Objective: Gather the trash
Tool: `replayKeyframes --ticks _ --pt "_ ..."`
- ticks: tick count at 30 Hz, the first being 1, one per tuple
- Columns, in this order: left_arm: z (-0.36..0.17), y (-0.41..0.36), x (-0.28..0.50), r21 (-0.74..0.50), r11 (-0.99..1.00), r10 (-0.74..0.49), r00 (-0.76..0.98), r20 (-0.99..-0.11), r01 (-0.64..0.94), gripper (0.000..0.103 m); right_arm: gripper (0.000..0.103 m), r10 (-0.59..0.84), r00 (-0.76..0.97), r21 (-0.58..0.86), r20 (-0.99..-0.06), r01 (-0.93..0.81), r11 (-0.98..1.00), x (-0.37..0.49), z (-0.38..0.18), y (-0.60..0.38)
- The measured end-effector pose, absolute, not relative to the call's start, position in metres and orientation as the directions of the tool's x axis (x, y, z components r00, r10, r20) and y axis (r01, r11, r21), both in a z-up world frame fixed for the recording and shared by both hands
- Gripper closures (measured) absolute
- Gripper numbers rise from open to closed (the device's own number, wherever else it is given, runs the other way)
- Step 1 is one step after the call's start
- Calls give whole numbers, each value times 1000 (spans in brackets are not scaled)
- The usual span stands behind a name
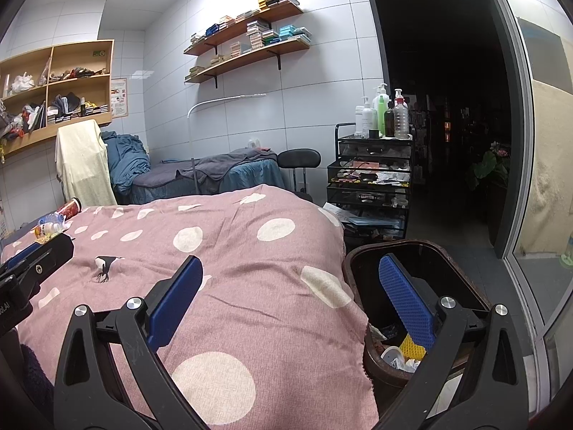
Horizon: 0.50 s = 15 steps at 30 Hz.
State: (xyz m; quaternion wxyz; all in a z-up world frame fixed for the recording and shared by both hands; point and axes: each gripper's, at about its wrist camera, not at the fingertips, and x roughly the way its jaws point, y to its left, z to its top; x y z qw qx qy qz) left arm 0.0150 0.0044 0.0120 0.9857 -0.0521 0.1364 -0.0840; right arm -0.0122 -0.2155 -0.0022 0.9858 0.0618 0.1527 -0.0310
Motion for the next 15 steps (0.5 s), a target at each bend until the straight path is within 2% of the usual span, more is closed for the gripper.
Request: replayKeyframes --ticks 15 --pt "12 2 15 -119 982 -176 945 -277 147 5 6 -48 946 112 -320 88 990 -12 -7 -214"
